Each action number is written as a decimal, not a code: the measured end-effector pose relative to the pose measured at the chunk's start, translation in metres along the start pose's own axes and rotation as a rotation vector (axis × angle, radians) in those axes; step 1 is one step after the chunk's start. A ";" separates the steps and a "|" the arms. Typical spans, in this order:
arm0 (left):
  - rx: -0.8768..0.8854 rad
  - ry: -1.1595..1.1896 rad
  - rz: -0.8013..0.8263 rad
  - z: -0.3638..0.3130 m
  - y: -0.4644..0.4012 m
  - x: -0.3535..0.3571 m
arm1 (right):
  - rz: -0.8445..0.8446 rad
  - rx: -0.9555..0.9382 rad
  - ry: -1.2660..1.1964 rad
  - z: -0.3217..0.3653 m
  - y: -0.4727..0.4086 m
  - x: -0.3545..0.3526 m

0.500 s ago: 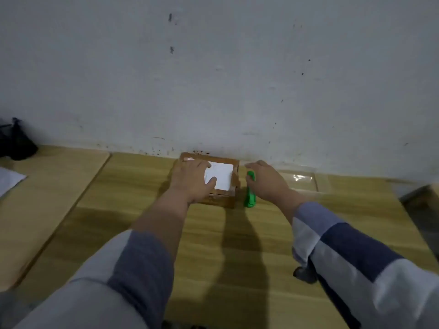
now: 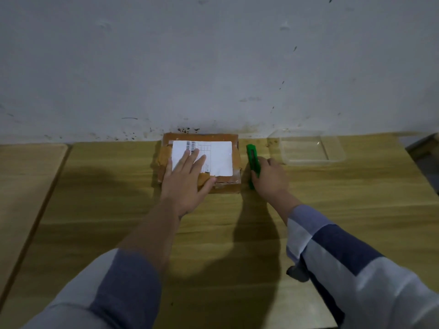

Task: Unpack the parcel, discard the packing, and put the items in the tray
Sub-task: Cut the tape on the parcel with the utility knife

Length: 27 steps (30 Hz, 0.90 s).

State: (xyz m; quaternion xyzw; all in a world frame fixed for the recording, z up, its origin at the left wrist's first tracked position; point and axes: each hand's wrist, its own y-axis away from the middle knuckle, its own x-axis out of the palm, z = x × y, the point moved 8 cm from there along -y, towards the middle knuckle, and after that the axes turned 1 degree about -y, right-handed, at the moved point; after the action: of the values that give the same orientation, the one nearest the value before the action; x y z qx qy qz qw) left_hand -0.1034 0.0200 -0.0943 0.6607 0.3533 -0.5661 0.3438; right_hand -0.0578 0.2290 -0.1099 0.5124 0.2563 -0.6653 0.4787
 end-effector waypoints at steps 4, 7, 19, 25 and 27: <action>0.012 -0.006 -0.014 0.002 0.000 0.002 | -0.022 0.103 -0.056 0.000 -0.003 0.010; 0.019 -0.001 -0.025 0.002 0.001 0.000 | 0.026 0.207 -0.191 -0.001 -0.003 0.018; 0.008 -0.008 0.035 0.000 0.003 0.003 | 0.245 0.359 -0.880 0.008 0.050 0.000; 0.005 0.014 0.057 -0.002 0.014 0.002 | 0.427 0.288 -1.034 0.016 0.080 -0.009; 0.000 0.019 0.051 -0.002 0.017 0.002 | 0.409 0.255 -1.008 0.018 0.085 -0.012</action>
State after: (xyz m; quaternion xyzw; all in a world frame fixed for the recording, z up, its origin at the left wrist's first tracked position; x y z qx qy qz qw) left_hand -0.0877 0.0137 -0.0956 0.6747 0.3397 -0.5510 0.3546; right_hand 0.0116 0.1836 -0.0803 0.2239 -0.1916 -0.7473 0.5956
